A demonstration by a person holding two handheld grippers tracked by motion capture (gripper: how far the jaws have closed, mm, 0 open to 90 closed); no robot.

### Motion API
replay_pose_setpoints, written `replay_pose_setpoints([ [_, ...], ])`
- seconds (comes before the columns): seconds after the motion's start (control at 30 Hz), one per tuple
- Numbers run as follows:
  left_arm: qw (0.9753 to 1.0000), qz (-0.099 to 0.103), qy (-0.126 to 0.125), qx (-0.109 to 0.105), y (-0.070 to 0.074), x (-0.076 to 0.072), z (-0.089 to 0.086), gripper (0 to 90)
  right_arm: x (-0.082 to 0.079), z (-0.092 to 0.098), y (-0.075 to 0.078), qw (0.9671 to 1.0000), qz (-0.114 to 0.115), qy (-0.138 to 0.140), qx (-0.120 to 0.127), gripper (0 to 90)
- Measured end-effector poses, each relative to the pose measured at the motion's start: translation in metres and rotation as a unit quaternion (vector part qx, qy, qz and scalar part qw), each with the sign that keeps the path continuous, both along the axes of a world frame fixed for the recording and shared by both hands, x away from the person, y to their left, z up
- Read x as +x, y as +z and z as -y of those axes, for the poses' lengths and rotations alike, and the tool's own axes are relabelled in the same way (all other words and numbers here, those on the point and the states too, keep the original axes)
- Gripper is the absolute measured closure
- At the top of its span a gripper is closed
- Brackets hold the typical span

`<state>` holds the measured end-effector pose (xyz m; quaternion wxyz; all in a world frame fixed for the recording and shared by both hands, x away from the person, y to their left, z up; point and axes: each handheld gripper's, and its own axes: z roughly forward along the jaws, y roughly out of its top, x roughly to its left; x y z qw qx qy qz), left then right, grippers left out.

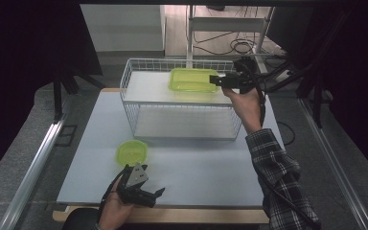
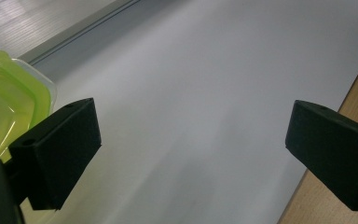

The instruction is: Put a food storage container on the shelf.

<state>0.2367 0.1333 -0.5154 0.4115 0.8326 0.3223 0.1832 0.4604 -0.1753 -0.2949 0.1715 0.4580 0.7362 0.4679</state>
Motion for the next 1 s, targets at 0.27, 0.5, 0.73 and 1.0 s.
replay_pose_setpoints([
  [0.27,1.0000,-0.003,0.002,-0.004,0.000,0.001,-0.001,2.9,-0.017,0.004,-0.004,0.9993,0.016,0.034,-0.008,18.5],
  [0.5,1.0000,-0.004,0.003,-0.007,0.000,0.001,-0.002,3.0,-0.033,0.006,-0.009,0.9972,0.033,0.058,-0.034,11.9],
  [0.73,0.9999,-0.004,0.003,-0.011,0.000,0.001,-0.003,3.1,-0.048,0.007,-0.014,0.9951,0.045,0.075,-0.047,8.2],
  [1.0,0.9999,-0.008,0.002,-0.011,0.001,0.002,-0.004,3.4,-0.065,0.008,-0.023,0.9917,0.055,0.103,-0.054,3.0],
])
